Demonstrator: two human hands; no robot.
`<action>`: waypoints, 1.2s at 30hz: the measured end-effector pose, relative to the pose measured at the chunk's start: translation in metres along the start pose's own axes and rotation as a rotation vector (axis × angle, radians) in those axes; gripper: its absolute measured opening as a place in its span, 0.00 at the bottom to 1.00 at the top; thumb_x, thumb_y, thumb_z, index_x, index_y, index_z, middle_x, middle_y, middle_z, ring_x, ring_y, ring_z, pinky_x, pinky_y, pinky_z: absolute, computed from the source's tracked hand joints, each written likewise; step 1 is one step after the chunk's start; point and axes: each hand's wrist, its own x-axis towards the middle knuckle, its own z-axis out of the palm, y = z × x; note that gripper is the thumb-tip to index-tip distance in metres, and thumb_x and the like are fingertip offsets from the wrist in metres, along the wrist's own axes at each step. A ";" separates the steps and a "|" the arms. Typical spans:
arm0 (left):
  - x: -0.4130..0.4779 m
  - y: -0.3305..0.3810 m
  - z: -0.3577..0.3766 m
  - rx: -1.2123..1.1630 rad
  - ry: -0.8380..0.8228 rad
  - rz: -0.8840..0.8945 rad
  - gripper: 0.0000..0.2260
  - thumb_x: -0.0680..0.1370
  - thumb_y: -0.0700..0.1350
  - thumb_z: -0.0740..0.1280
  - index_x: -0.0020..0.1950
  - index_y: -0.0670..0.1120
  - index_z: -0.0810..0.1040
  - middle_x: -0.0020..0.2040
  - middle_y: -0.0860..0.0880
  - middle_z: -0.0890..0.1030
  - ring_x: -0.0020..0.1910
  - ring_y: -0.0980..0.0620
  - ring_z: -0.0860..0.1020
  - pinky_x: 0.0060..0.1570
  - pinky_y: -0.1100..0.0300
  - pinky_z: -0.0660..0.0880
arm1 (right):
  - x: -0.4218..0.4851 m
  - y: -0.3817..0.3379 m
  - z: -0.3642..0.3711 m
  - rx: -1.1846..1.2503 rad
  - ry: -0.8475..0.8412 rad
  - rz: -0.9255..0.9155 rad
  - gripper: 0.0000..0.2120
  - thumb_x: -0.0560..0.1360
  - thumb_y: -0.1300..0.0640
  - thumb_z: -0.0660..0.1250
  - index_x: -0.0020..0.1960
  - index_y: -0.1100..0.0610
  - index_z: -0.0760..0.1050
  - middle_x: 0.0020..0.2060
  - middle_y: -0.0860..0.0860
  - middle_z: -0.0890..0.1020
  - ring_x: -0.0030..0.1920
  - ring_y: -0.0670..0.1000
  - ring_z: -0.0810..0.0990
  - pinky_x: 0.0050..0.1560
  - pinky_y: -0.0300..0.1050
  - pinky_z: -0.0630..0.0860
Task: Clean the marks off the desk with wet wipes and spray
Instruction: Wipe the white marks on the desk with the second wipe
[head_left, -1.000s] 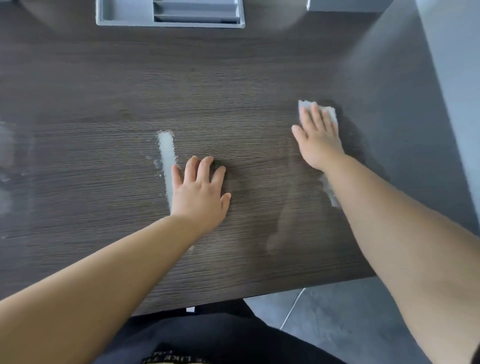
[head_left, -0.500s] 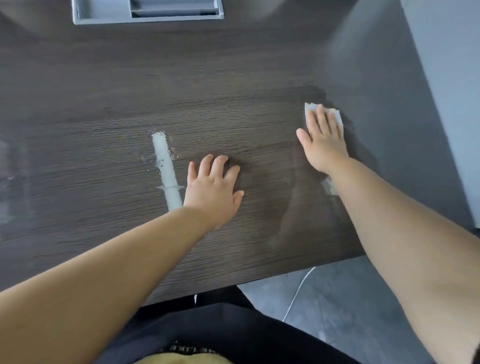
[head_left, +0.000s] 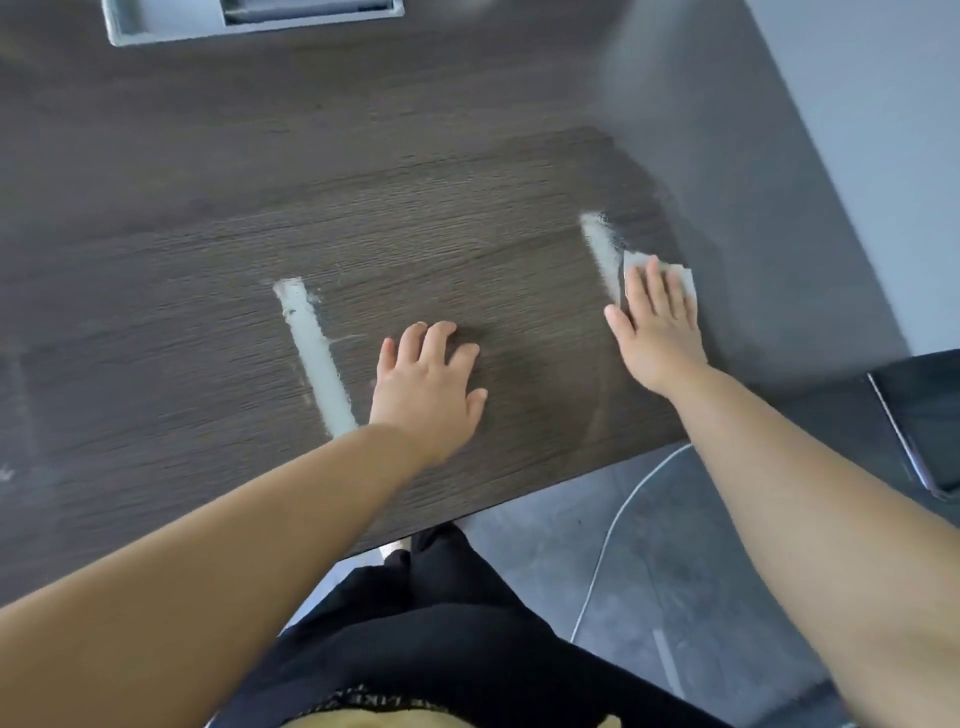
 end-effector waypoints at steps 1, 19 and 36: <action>-0.005 0.003 0.003 -0.008 -0.005 0.013 0.23 0.79 0.56 0.55 0.73 0.52 0.60 0.74 0.48 0.54 0.73 0.44 0.51 0.73 0.44 0.48 | -0.023 0.001 0.013 0.002 0.013 0.022 0.29 0.81 0.43 0.42 0.77 0.51 0.36 0.76 0.51 0.36 0.75 0.53 0.35 0.74 0.51 0.36; -0.014 0.063 0.020 -0.047 0.018 0.026 0.22 0.79 0.55 0.56 0.72 0.52 0.61 0.74 0.48 0.55 0.74 0.44 0.50 0.73 0.43 0.47 | -0.104 0.010 0.060 -0.004 0.088 -0.212 0.35 0.76 0.35 0.36 0.77 0.54 0.45 0.77 0.54 0.47 0.76 0.56 0.43 0.72 0.52 0.38; 0.001 0.105 0.044 -0.020 0.064 -0.031 0.22 0.78 0.54 0.57 0.72 0.51 0.62 0.74 0.48 0.57 0.73 0.44 0.52 0.73 0.44 0.48 | -0.102 0.078 0.055 -0.021 0.053 -0.357 0.37 0.73 0.33 0.26 0.76 0.52 0.41 0.75 0.49 0.41 0.74 0.51 0.37 0.71 0.48 0.32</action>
